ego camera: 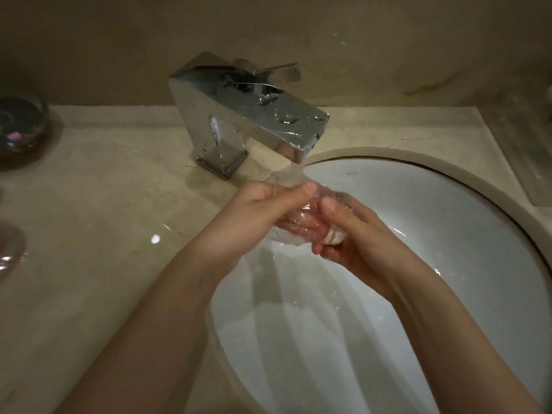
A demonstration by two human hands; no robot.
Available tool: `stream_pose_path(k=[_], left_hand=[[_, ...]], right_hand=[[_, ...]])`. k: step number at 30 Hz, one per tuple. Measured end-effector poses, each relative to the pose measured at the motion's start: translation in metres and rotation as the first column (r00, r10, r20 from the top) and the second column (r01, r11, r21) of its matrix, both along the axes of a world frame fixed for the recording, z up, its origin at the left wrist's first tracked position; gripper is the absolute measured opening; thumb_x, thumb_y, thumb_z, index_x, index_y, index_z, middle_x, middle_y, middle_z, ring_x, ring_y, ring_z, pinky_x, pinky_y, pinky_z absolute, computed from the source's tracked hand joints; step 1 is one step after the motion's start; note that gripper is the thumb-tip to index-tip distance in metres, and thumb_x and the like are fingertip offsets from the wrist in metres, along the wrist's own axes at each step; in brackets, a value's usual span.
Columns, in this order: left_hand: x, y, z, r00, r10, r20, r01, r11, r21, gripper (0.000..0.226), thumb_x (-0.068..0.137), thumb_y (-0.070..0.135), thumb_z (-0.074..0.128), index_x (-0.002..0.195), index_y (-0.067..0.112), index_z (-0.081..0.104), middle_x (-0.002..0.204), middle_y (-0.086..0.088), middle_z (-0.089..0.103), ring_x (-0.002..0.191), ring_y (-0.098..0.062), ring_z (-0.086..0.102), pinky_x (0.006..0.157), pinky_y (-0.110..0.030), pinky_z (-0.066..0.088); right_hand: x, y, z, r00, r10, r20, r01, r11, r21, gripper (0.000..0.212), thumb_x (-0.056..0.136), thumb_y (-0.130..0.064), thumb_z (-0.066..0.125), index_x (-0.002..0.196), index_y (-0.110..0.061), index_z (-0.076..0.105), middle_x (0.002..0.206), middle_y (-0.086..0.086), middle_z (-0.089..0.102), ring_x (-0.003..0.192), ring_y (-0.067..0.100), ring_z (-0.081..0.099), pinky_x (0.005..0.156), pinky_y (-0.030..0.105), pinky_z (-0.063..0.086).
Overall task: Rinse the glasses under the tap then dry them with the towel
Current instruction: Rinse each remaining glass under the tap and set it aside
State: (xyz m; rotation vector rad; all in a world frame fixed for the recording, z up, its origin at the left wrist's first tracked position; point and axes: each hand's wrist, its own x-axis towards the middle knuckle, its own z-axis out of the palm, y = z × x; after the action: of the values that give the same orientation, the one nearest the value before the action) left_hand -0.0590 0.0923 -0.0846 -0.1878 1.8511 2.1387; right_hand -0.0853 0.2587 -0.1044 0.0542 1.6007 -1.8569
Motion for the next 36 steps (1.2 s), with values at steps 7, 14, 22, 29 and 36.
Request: stream_pose_path(k=[7,14,22,29,36], left_hand=[[-0.001,0.004,-0.005,1.0,0.019,-0.024,-0.016,0.994,0.108,0.024,0.08,0.018,0.059,0.098,0.009,0.072,0.092,-0.007,0.076,0.089,-0.018,0.073,0.08,-0.021,0.055],[-0.004,0.004,-0.007,0.998,0.058,0.041,-0.062,0.991,0.117,0.028,0.085,0.02,0.063,0.105,0.003,0.074,0.1,-0.022,0.073,0.089,-0.027,0.072,0.085,-0.03,0.058],[-0.003,0.007,-0.01,0.996,0.068,0.061,-0.074,0.993,0.093,0.028,0.075,0.019,0.061,0.096,0.007,0.076,0.095,-0.016,0.075,0.087,-0.024,0.073,0.083,-0.028,0.058],[-0.002,0.004,-0.012,0.994,0.098,0.052,-0.103,0.991,0.089,0.016,0.079,0.013,0.069,0.092,0.011,0.079,0.098,-0.012,0.075,0.088,-0.02,0.073,0.083,-0.026,0.057],[0.002,0.003,-0.015,0.982,0.153,0.108,-0.167,0.977,0.132,0.01,0.076,0.012,0.072,0.084,0.012,0.079,0.087,-0.012,0.076,0.08,-0.018,0.073,0.081,-0.029,0.059]], right_hand=[[-0.003,0.009,0.006,0.999,-0.021,0.033,0.023,0.998,-0.052,0.046,0.073,-0.035,0.078,0.113,-0.018,0.063,0.104,0.009,0.069,0.083,0.019,0.07,0.067,0.026,0.056],[-0.012,0.011,0.002,0.997,0.071,0.024,-0.072,0.997,0.038,0.022,0.083,-0.034,0.067,0.101,-0.02,0.065,0.081,0.007,0.065,0.065,0.015,0.059,0.057,0.019,0.049],[-0.017,0.012,0.002,0.983,0.151,0.102,-0.163,0.979,0.125,0.054,0.085,-0.06,0.049,0.101,-0.013,0.069,0.081,0.012,0.069,0.059,0.014,0.062,0.055,0.02,0.051],[-0.02,0.009,-0.001,0.994,0.096,0.056,-0.101,0.991,0.086,0.051,0.076,-0.051,0.071,0.113,-0.017,0.065,0.102,0.009,0.07,0.08,0.019,0.071,0.066,0.023,0.055],[-0.022,0.013,-0.004,0.987,0.137,-0.09,-0.126,0.985,0.12,0.045,0.069,-0.01,0.081,0.109,-0.022,0.066,0.115,0.01,0.065,0.097,0.024,0.068,0.08,0.036,0.059]])
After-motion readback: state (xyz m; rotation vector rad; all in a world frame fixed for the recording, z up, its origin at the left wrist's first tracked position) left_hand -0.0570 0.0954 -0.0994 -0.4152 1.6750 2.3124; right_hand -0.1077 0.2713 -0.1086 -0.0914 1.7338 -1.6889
